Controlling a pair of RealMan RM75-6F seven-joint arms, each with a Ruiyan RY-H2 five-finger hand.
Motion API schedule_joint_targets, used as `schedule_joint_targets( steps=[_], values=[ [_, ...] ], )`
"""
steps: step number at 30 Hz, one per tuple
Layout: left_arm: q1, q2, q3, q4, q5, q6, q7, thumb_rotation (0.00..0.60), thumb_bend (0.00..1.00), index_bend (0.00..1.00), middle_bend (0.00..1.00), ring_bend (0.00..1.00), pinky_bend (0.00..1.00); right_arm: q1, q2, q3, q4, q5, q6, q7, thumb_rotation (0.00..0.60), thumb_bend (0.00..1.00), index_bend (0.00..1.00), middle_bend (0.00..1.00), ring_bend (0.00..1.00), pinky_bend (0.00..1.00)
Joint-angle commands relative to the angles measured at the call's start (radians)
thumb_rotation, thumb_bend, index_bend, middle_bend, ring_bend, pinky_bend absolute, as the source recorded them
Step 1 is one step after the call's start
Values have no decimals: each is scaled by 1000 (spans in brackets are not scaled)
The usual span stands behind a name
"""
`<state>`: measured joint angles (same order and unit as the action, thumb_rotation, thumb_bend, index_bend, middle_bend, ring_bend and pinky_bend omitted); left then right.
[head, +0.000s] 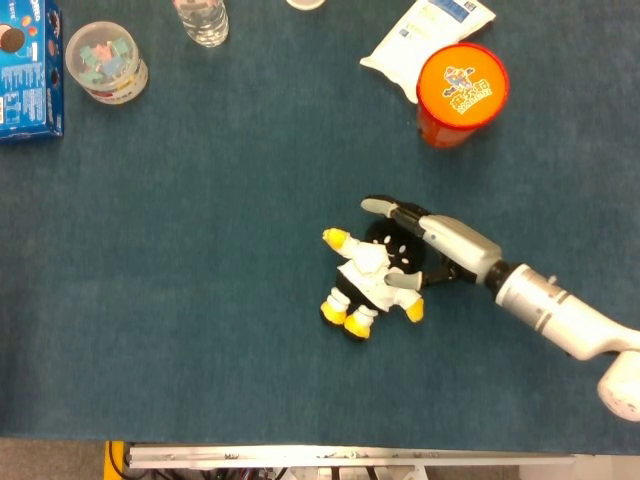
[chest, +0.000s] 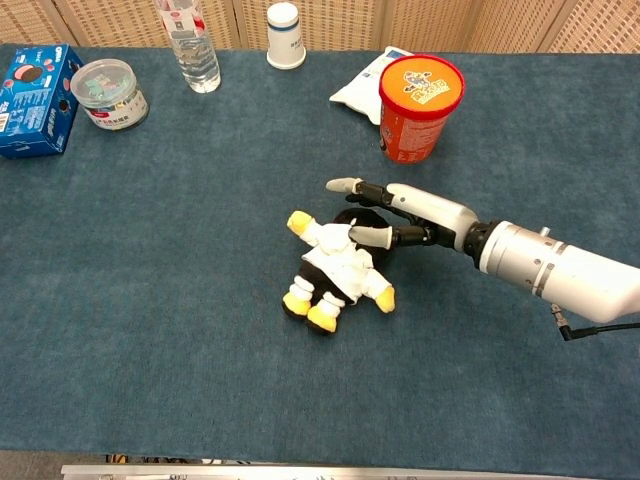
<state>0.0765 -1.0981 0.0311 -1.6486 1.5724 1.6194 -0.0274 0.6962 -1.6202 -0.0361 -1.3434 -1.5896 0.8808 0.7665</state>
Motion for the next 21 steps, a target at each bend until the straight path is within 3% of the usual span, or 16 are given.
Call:
schedule_joint_targets(
  steps=[1,7,15,21],
  values=[
    [2,1,-1,1,-4,0,-3,600,331,125,127,129,92,19,-23,11,18,17,-32,-14,175,0,0,0,0,0],
    [6,4,-3,5,-10,2,-11,600,331,125,127,129,92,31,-52,7,34,28,-59,-39,175,0,0,0,0,0],
    [5,-1,-1,10,-3,0,-11,600,331,125,127,129,92,-21,16,-35,-34,-6,37,-55,175,0,0,0,0,0],
    [2,-5,-2,9,-1,-6,-5,600,331,125,127,129,92,-17,28,-24,-40,-3,43,-52,175,0,0,0,0,0]
  ],
)
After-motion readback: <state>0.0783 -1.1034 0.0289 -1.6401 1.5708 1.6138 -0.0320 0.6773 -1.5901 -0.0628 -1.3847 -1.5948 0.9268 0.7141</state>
